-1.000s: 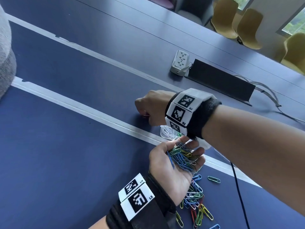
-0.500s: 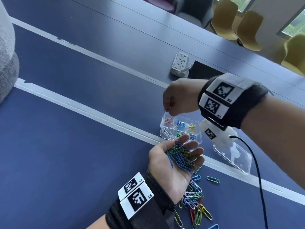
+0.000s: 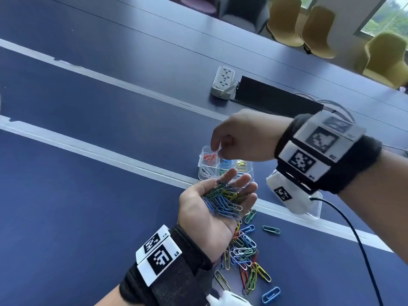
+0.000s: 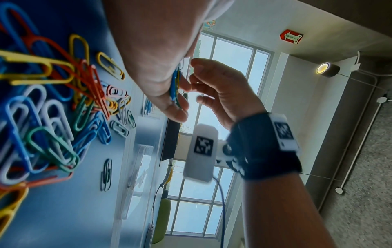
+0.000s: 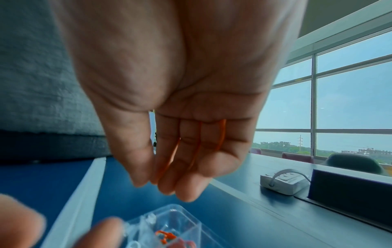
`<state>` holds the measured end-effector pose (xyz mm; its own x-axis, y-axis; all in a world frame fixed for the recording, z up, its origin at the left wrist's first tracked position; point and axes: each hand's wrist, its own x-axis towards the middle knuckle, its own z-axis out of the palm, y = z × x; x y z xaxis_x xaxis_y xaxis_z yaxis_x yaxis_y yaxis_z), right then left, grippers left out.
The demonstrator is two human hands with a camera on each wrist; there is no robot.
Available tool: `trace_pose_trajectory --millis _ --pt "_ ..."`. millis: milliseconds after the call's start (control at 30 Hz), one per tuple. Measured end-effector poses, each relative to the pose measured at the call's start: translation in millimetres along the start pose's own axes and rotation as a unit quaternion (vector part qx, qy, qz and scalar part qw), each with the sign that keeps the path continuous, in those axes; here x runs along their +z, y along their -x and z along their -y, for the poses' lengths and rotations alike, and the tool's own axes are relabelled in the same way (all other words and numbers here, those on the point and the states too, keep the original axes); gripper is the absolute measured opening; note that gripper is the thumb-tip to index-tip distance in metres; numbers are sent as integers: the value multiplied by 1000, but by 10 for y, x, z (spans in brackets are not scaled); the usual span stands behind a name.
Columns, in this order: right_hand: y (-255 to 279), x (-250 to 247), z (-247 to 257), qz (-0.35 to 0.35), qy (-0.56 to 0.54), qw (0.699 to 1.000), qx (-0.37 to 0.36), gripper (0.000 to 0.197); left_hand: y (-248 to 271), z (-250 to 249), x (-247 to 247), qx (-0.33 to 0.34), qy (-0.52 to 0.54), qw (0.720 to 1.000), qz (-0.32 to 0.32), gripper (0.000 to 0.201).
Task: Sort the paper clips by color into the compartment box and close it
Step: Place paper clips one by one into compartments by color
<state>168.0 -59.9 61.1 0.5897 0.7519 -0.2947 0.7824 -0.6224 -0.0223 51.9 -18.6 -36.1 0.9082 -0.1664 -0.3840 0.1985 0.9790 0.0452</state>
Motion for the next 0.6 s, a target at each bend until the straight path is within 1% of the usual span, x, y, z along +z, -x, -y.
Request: trace_pose_trajectory --millis 67,133,267,400,600 --pt "176 -10 -3 -27 -29 999 -10 20 6 -13 4 -10 0 1000 8 38" --pt "347 2 -13 -40 -59 997 -13 18 18 -12 16 -17 0 1000 9 40" --pt "577 165 -14 -31 -101 994 -6 15 41 4 36 -14 15 1000 -14 35" --pt "658 314 2 -29 -120 992 0 17 38 9 19 -27 30 999 6 31" --pt "662 406 -3 -43 -149 988 2 18 32 24 5 -15 38 999 15 37"
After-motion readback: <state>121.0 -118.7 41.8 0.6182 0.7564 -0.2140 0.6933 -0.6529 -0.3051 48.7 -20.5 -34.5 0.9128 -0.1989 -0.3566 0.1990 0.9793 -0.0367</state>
